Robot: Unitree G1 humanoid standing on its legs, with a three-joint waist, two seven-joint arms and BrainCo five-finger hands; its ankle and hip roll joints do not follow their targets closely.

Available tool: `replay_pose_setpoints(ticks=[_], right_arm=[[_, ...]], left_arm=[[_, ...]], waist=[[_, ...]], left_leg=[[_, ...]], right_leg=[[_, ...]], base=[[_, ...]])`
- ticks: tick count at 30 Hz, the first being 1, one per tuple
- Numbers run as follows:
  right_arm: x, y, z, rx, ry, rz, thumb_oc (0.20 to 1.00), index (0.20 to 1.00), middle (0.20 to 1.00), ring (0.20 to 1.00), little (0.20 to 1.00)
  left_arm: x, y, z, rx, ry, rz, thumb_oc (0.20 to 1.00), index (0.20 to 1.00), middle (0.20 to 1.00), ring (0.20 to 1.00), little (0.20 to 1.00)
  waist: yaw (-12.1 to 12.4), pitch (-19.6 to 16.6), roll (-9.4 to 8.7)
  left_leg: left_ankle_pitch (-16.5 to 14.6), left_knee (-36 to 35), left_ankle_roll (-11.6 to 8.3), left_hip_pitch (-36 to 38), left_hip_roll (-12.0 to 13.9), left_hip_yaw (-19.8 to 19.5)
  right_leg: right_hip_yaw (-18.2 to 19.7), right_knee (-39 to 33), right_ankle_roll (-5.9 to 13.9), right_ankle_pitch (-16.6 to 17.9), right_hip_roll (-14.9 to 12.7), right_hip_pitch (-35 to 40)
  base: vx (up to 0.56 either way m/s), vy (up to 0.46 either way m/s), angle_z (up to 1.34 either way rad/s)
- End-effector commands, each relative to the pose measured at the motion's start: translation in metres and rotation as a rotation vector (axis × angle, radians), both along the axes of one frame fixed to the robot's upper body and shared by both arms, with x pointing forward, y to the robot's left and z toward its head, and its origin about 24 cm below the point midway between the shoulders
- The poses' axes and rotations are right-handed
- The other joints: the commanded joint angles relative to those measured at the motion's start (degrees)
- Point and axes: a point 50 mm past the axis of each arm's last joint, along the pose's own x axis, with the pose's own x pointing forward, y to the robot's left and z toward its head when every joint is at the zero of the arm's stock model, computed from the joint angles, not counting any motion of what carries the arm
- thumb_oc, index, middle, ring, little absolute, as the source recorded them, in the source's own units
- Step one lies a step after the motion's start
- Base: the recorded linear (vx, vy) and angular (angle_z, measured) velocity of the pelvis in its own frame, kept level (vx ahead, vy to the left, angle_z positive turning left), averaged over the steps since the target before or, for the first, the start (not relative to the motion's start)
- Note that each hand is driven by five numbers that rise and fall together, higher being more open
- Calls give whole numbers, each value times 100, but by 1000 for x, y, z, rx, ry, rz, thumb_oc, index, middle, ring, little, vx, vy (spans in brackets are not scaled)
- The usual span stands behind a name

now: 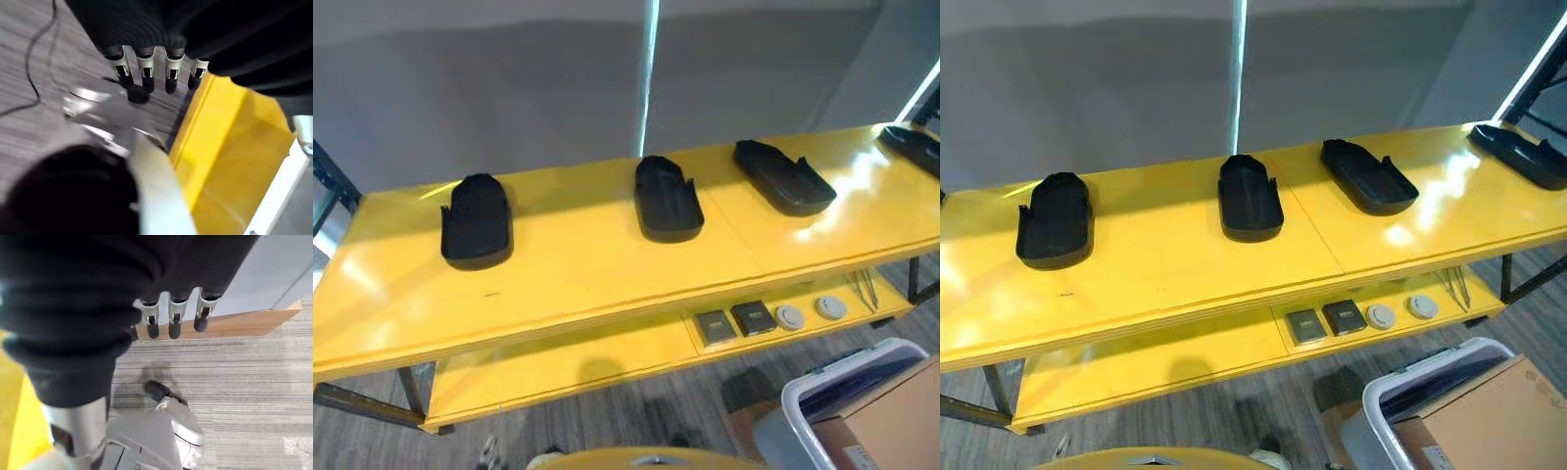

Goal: Move parts from the plastic box to the shelf.

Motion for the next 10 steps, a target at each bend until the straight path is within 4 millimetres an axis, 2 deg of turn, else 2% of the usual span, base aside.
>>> replay_pose_setpoints(ticks=[1, 10], right_arm=[[22, -4, 4, -26, -84, -20, 1000, 1000, 1000, 1000, 1000], [18, -3, 2, -52, -78, -16, 1000, 1000, 1000, 1000, 1000]], left_arm=[[58, 2, 9, 129, -192, -161, 1000, 1000, 1000, 1000, 1000], [67, -3, 8, 221, -170, -291, 1000, 1000, 1000, 1000, 1000]], waist=[[-9, 229, -31], [6, 287, -14]], left_leg=[[-60, 286, 178, -112, 89, -79], [-85, 331, 159, -116, 84, -117]], right_leg=[[192, 281, 130, -246, -196, 103], [154, 292, 152, -262, -200, 141]], base=[[2, 10, 7], [-2, 3, 1]])
